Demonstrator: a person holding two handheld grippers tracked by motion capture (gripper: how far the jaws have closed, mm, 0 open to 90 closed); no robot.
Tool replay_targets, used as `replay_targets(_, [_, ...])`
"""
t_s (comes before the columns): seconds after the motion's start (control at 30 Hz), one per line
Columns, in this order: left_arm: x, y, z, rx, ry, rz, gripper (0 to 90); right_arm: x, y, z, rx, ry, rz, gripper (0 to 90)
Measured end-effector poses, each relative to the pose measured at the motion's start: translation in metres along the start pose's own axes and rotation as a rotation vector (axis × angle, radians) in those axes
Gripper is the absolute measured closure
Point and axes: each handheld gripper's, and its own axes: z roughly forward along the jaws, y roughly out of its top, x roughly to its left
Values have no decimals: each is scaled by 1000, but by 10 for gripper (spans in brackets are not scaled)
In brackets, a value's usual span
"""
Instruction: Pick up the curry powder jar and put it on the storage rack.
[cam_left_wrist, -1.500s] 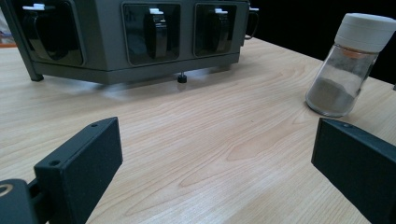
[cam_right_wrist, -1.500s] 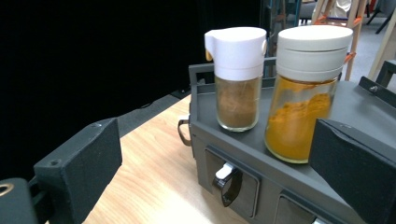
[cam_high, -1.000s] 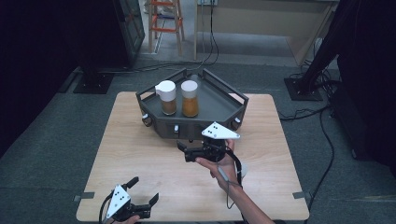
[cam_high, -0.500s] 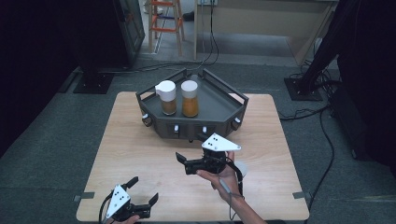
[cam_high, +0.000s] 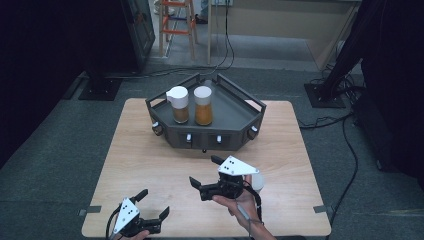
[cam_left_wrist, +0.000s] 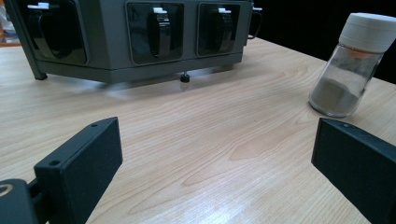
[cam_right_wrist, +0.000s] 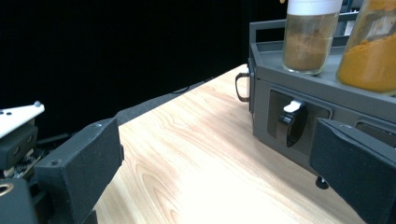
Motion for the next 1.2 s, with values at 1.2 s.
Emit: replay_targets(1.2, [2, -1, 1, -1, 17, -12, 17, 17, -50, -8, 32, 33, -15, 26])
